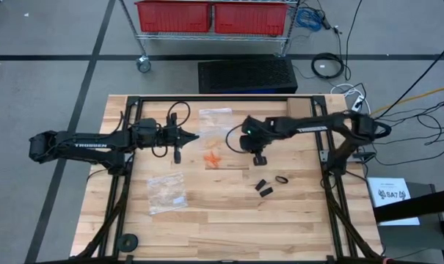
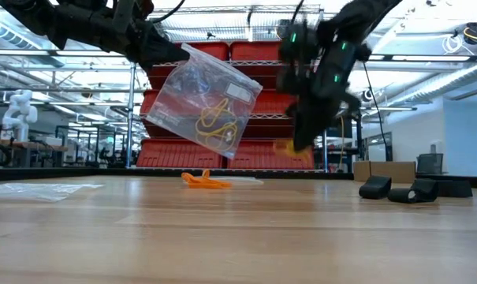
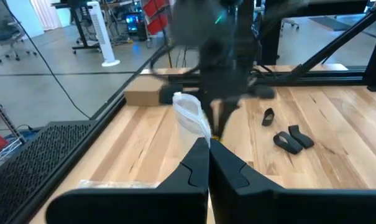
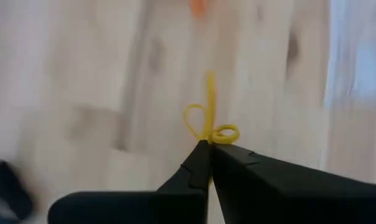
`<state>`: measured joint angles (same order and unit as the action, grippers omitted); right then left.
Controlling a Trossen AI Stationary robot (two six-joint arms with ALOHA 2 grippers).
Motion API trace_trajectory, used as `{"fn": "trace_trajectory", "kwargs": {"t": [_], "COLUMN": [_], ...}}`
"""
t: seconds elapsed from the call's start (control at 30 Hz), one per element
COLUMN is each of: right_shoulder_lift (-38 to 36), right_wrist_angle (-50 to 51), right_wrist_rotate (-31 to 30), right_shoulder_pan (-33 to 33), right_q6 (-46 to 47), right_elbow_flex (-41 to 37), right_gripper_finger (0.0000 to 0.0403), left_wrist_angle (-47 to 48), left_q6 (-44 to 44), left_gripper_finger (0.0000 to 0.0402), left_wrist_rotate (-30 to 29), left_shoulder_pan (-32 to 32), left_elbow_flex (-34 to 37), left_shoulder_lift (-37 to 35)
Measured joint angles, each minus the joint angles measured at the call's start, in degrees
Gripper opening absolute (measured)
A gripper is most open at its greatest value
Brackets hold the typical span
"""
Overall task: Sort rubber bands
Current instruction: Put the yellow rubber band into the transparent zip bag
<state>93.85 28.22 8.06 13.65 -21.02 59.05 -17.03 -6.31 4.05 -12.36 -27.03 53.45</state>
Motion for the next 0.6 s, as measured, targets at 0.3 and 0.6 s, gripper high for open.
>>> {"fn": "trace_trajectory", "kwargs": {"t": [0.3, 0.6], "right_shoulder_lift": [-8.4, -5.9], "right_wrist_angle": [-9.5, -14.5], "right_wrist_rotate": [-0.1, -5.7], "right_shoulder_pan": [-5.1, -6.4], "right_q6": [7.0, 2.1], "right_elbow_flex": [2.5, 11.1], "right_gripper_finger": [0.0, 0.0], "left_wrist_angle": [-0.1, -2.8], "left_q6": [1.9, 2.9], "left_gripper_finger": [0.0, 0.0], "left_wrist_rotate": [0.1, 0.2], "left_shoulder_pan": [0.2, 1.8], "left_elbow_flex": [0.0, 0.0], "left_shoulder_lift": [2.1, 5.9]}}
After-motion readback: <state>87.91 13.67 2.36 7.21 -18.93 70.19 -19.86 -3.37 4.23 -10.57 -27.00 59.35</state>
